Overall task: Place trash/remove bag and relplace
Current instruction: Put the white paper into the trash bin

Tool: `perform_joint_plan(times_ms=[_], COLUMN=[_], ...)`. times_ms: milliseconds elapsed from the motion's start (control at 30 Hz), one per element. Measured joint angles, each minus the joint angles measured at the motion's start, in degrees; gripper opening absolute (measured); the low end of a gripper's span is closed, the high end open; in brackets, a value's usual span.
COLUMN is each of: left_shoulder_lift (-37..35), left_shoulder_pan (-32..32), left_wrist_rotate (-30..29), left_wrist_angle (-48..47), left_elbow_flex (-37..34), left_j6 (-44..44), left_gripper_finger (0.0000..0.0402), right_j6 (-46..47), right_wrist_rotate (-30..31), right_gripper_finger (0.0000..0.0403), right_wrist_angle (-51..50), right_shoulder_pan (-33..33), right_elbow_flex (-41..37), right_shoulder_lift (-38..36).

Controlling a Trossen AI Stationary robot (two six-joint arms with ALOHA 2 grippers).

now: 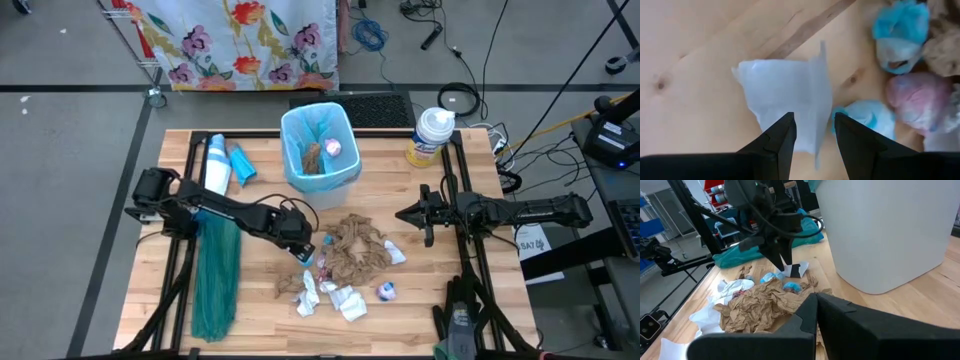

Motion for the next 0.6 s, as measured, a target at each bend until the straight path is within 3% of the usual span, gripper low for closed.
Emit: perform_joint_plan(times_ms=[167, 333, 600], left_shoulder_lift=[2.4, 1.3, -6.7], left_shoulder_pan=[0.0, -0.2, -1.4], left_wrist_rotate=[1.7, 2.3, 1.0], left_wrist_angle=[0.1, -0.9, -15.0], left_elbow_flex=[0.0, 0.2, 5.6], left_j6=[0.0, 0.4, 1.7], left_gripper_finger=[0.0105, 0.0012, 0.0004], right_j6=[0.0, 0.0, 0.0], right_wrist_rotate=[0.0, 0.0, 0.0], right_gripper_finger=[0.0, 0.0, 0.0], right_wrist_angle=[0.0, 0.0, 0.0], right_shoulder_pan=[0.0, 0.0, 0.0], right_elbow_flex=[0.0, 0.0, 0.0], right_shoulder_lift=[0.0, 0.0, 0.0])
